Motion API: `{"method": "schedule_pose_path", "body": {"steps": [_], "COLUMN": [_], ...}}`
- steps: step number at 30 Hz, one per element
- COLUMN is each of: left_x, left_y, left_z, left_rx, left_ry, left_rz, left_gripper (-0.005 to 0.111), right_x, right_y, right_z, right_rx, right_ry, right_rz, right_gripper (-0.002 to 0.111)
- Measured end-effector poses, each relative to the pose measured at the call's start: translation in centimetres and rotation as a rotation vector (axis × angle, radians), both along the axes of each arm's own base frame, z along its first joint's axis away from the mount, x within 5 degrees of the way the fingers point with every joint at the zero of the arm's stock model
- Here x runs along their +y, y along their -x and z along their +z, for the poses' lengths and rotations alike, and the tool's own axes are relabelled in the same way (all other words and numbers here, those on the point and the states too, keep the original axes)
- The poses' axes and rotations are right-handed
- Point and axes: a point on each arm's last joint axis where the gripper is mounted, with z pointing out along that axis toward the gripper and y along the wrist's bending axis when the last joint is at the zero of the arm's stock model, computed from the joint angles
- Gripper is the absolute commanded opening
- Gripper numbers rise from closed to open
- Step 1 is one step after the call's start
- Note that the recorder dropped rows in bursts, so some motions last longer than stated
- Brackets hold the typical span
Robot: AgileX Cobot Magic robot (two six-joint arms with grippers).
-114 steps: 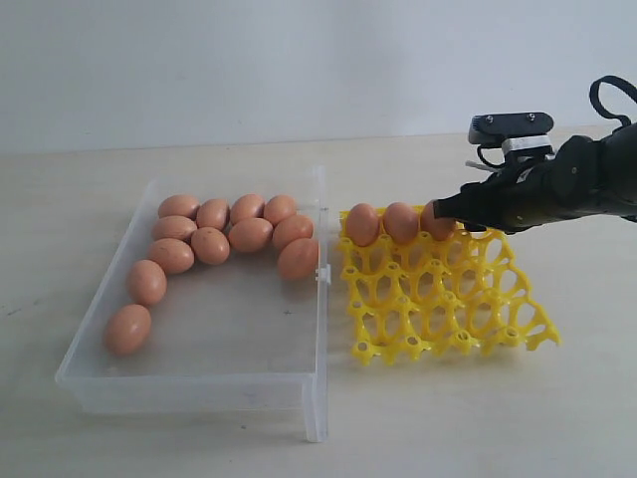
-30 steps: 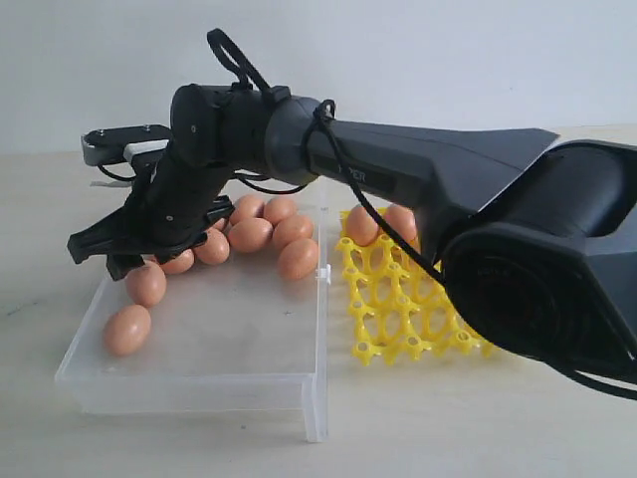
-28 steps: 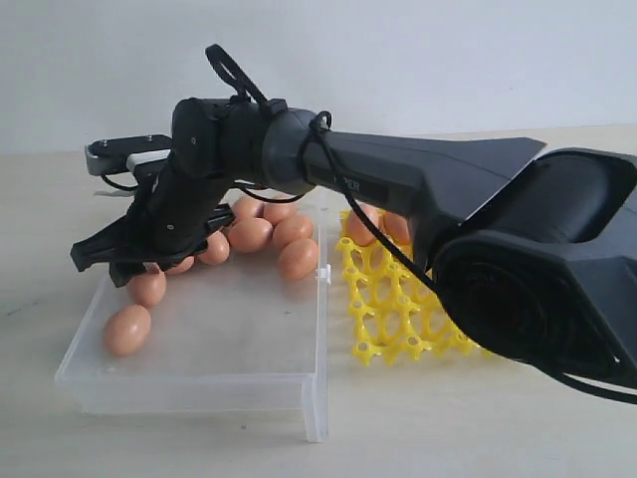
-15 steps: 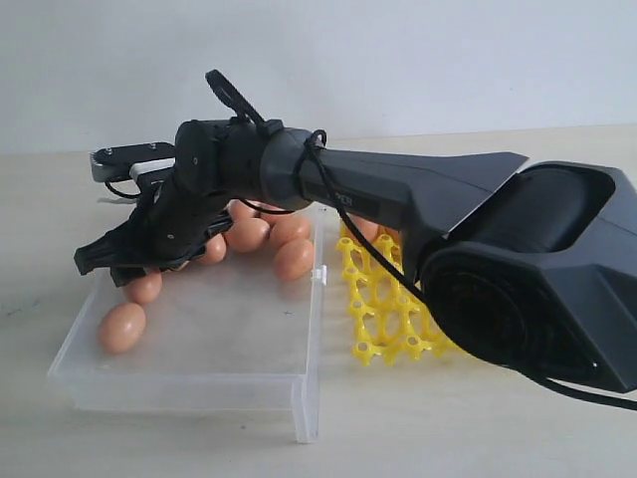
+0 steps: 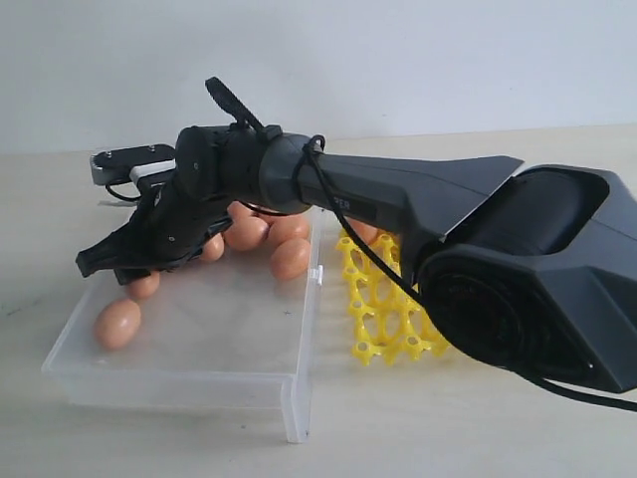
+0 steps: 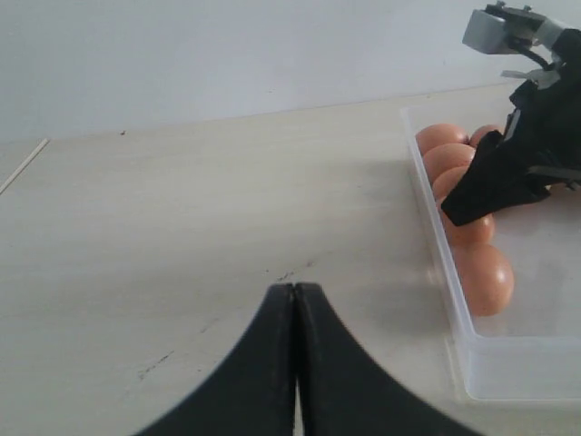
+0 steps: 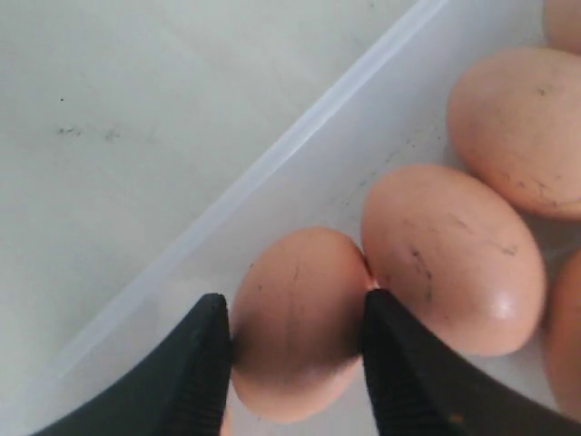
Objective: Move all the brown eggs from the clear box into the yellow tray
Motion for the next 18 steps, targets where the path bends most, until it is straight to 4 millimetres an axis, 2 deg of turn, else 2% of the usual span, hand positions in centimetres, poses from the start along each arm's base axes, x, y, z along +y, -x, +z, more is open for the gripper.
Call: {"method": "schedule_pose_path", "body": {"steps": [5,13,15,18], "left_x": [0.0,0.0,0.0,0.0], "left_y": [0.0,0.0,0.0,0.0], "left_z": [0.0,0.0,0.0,0.0], "left_rx": [0.000,0.000,0.000,0.000], "left_ry": [0.000,0.000,0.000,0.000], "left_rz": [0.000,0.000,0.000,0.000], "left_gripper": [0.000,0.000,0.000,0.000], "right_x": [-0.1,-0.3,-0.4,-0.4], "right_y": [-0.2,-0.2,-0.2,-0.2], "right_z": [2.1,4.2,4.5,4.5], "right_rx": [-0.057,-0.095,-0.101,-0.104], "right_ry": [-0.021,-0.032,-0.033,-0.030], "right_rz": [0.004,0.011,0.013,0.019], "right_gripper": [0.000,0.000,0.004,0.019]}}
